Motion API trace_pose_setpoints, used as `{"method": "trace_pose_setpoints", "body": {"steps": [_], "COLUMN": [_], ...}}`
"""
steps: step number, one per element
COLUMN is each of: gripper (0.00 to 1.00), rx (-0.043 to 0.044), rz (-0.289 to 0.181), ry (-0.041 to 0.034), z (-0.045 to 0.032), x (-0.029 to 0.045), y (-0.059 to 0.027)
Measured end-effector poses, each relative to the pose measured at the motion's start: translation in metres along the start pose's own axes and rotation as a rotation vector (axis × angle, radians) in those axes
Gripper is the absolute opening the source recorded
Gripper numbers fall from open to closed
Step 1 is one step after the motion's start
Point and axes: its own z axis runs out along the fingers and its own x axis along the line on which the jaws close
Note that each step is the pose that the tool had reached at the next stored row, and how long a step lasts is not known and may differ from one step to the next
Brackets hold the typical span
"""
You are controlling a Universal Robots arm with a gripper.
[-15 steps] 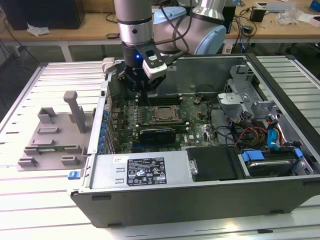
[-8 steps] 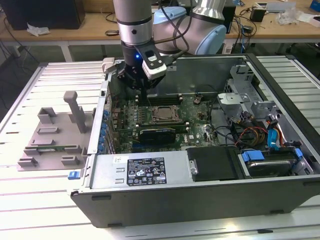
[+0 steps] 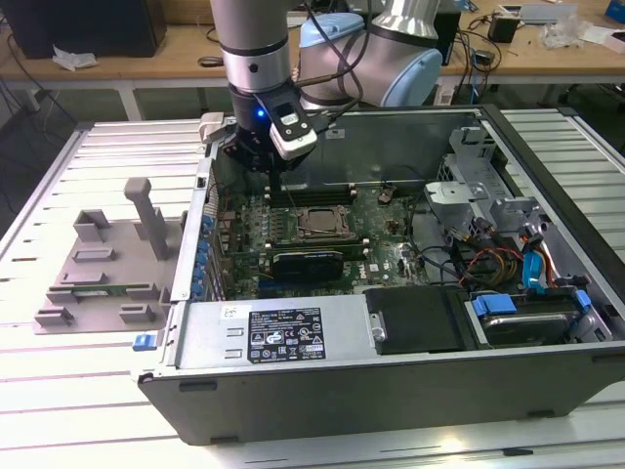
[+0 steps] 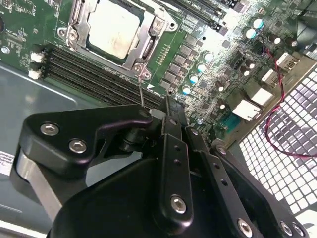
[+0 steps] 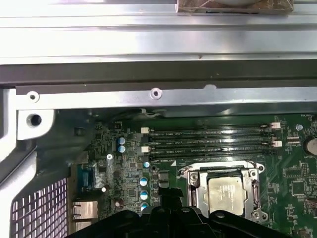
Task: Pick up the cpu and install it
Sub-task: 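Install the first cpu locking lever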
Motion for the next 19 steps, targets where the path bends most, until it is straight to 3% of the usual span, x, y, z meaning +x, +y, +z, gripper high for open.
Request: {"method": "trace_pose_setpoints", "body": {"steps": [2,5,8,9,10,12,15,19], "gripper": [0.11,0.11,0.11,0.11,0.11,0.11,0.11,0.11], "rx": [-0.0029,-0.0162,-0.0359,-0.0487,-0.0561,-0.0847,-0.0883,-0.0882], "rz": [-0.021,-0.061,-0.082,-0.091,-0.095,-0.108,-0.111,-0.111], "ry": [0.0019,0.0056,0.0076,0.0083,0.0086,0.0094,0.0097,0.0111], "z": [0.0012,0.0023,0.0028,0.003,0.0031,0.0034,0.0037,0.0055], "x": [0.0004,0.0005,0.0005,0.0005,0.0005,0.0005,-0.0008,-0.0257], "y": [-0.0001,-0.0002,-0.0002,-0.0002,-0.0003,-0.0003,-0.0003,-0.0005]}}
